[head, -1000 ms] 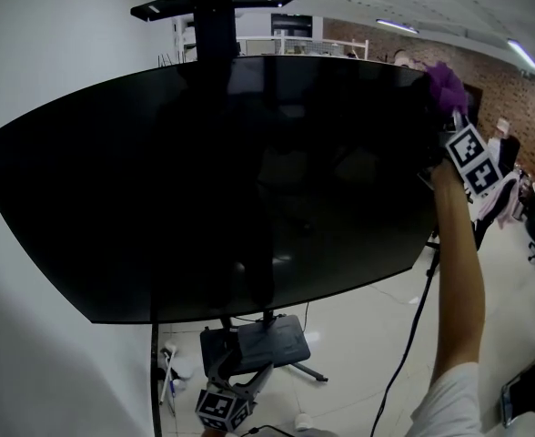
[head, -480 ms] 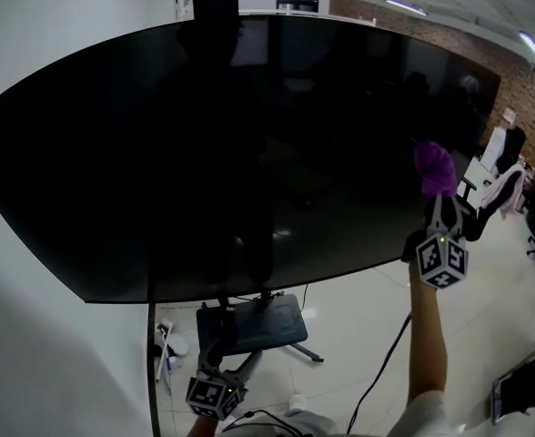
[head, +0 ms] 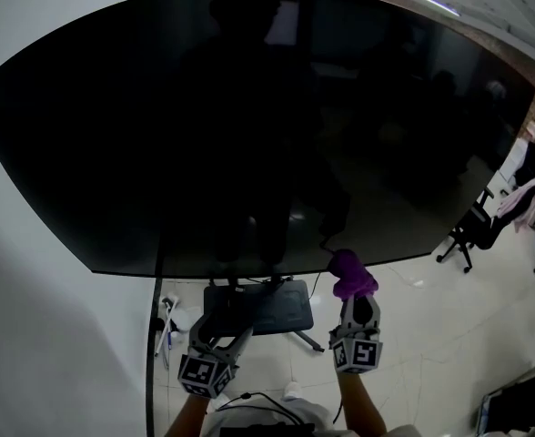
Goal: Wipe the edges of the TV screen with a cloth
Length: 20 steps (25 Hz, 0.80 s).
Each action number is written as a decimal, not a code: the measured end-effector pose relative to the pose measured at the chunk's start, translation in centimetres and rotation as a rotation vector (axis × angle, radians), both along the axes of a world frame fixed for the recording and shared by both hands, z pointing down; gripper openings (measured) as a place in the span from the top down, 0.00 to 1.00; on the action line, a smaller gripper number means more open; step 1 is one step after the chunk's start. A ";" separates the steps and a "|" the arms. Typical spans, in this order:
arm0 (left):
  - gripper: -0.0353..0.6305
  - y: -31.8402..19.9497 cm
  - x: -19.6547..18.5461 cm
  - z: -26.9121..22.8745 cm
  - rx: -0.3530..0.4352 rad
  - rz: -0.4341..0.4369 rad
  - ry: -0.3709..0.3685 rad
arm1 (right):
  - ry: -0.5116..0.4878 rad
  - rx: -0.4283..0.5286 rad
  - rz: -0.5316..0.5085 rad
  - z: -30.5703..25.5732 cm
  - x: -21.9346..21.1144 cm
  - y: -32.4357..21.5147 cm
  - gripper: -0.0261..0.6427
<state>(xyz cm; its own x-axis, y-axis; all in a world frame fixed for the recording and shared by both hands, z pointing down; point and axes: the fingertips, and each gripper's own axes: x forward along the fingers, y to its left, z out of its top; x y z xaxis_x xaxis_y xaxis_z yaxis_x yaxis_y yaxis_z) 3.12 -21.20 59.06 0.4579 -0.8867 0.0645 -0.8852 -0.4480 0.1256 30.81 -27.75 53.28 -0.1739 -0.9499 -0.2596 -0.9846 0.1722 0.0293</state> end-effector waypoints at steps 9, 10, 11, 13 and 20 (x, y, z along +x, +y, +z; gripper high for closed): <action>0.45 -0.3 -4.1 -1.9 0.094 -0.193 -0.037 | 0.052 -0.152 -0.215 4.0 -11.0 0.3 0.90; 0.45 -0.3 -4.4 -2.0 0.101 -0.203 -0.036 | 0.073 -0.150 -0.233 3.9 -11.9 0.3 0.90; 0.46 -0.3 -4.6 -2.1 0.106 -0.211 -0.035 | 0.088 -0.148 -0.249 3.8 -12.7 0.3 0.90; 0.46 -0.4 -4.9 -2.3 0.114 -0.220 -0.038 | 0.114 -0.143 -0.273 3.9 -13.7 0.3 0.90; 0.46 0.1 -5.1 -2.5 0.111 -0.229 -0.033 | 0.107 -0.175 -0.301 4.0 -14.8 1.0 0.90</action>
